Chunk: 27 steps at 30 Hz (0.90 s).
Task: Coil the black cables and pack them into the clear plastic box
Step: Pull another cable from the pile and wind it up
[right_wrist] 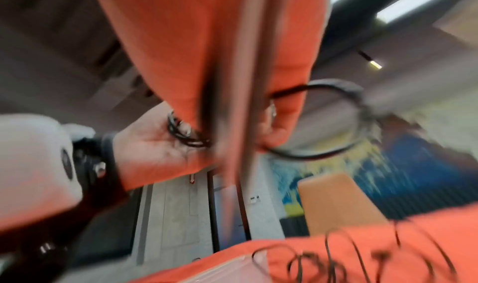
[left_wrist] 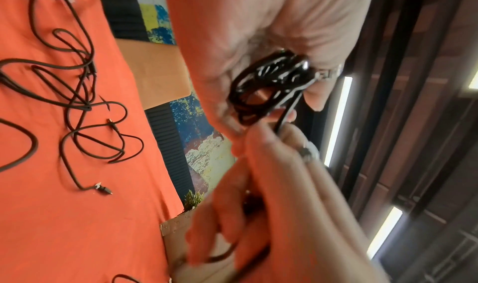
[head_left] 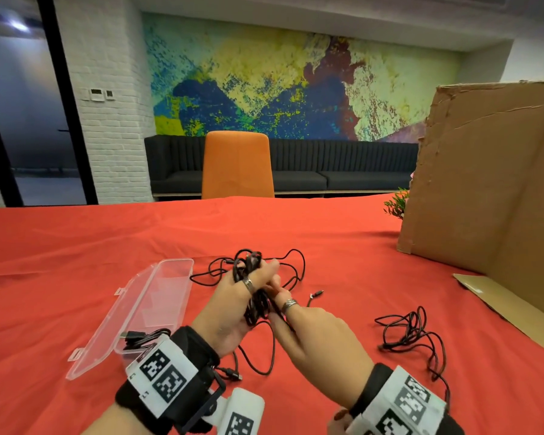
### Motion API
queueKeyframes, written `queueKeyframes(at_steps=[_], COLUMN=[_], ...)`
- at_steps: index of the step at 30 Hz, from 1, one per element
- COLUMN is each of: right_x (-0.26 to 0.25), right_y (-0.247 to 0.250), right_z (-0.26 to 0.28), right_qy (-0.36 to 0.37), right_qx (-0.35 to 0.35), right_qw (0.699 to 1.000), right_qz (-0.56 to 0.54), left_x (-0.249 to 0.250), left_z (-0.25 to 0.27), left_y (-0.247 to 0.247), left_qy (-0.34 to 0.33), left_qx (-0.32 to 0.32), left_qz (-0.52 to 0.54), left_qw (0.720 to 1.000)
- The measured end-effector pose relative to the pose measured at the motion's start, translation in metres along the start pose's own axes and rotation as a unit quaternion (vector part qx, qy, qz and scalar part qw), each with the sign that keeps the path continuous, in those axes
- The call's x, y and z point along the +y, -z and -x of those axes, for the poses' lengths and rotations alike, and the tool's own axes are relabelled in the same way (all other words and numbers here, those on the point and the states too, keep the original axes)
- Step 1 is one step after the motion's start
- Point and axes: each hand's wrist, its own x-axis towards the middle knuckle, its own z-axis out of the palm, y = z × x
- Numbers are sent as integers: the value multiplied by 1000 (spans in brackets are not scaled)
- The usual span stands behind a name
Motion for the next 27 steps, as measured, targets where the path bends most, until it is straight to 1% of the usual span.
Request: queueKeyframes(at_steps=[1,2,4,6,12,15,16,17,19,20,21,22,24,25,27], right_x=[7,15,28,39,57,65,67,68,71,72,74,76,82,82,80], right_y=[-2,-5,-9,-13,-11,-8,-8,-7,-7,-6,-5,-2,0,0,-1], right_z=[1,3,7,11,17,18,19,21,24,24,23,20,11,6,-2], right_qy=[28,51,74,65,16,-39,-40,-29,1,10,10,2,-27,-45,-76], right_qx=[-8,-18,-13,-9,-11,-26,-31,-34,-56,-64,-61,-43,10,34,63], right_qw=[996,989,986,986,986,971,970,976,993,996,997,998,994,992,991], right_qz=[-86,-136,-151,-156,-166,-233,-239,-213,-107,-59,-41,-55,-105,-113,-95], left_x=[3,5,8,11,17,22,23,23,22,21,20,20,16,14,8], left_z=[-1,-2,-3,-2,-2,-3,-3,-4,-6,-6,-6,-5,-2,0,4], left_y=[2,3,8,10,14,17,19,20,25,26,26,25,24,22,17], left_qy=[3,4,2,9,17,6,-2,-14,-41,-45,-37,-17,35,55,65], left_qx=[15,30,53,60,31,39,44,50,54,42,21,-8,-74,-109,-170], left_qz=[20,37,68,91,109,100,77,36,-90,-151,-201,-241,-316,-358,-455], left_qw=[1000,999,996,994,993,994,996,998,994,987,979,970,945,926,872])
